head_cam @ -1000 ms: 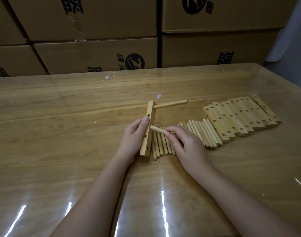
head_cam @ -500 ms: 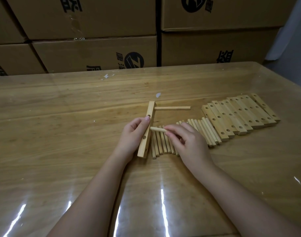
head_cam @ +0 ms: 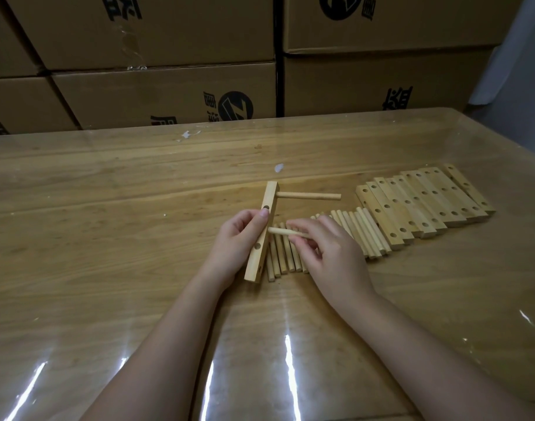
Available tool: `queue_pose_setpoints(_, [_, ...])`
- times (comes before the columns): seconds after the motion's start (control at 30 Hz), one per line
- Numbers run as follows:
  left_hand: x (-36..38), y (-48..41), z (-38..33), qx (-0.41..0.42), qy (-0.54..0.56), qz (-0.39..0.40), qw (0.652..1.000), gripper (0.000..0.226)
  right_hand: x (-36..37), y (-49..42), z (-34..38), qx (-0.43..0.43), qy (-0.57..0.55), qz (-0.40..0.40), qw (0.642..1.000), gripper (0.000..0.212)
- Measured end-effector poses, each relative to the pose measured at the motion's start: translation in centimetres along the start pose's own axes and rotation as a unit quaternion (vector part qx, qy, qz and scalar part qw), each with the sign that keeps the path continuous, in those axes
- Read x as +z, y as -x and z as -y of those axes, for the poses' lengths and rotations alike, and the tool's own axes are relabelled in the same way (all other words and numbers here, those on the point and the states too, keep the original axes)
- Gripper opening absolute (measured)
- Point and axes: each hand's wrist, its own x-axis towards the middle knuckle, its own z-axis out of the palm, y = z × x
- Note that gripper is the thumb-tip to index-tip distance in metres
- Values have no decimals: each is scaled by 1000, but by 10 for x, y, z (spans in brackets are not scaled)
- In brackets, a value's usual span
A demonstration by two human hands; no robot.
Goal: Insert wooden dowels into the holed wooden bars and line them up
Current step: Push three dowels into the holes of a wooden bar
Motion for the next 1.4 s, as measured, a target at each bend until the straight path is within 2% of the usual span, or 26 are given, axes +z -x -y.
queue_pose_setpoints(0.17, [0,-2,0,-5,26,-9,1000,42,-1,0,0,26,-113,-30,993,43])
queue_pose_setpoints(0.3, [-1,-2,0,-8,46,-16,999,27,-4,0,-1,50,-161,-78,983,35])
queue_pose_setpoints(0.43, [-1,-2,-2,-3,75,-34,997,26,-5,-2,-1,62,-158,-113,979,25])
queue_pose_setpoints(0.57, [-3,-1,-2,-6,80,-32,996,26,-6,-3,-1,78,-160,-105,978,15])
queue_pose_setpoints(0.73, [-3,0,-1,-11,58,-27,998,26,-9,-4,-1,84,-144,-102,981,12])
queue_pose_setpoints(1.03, [-1,-2,0,-10,38,-42,998,25,-7,-3,-5,117,-152,-64,979,17])
queue_pose_setpoints(1.17, [-3,-2,-2,12,70,-66,995,26,-8,-4,-5,145,-195,-49,969,31])
queue_pose_setpoints(1.23, [-5,-2,-2,19,87,-90,992,29,-7,-3,-4,109,-141,-18,984,21])
queue_pose_setpoints(1.3, [-6,-2,-2,21,116,-118,986,34,-5,-2,-2,46,-64,62,995,23])
queue_pose_setpoints(1.4, [-7,-5,-2,19,152,-140,978,40,1,2,2,-45,65,230,970,38])
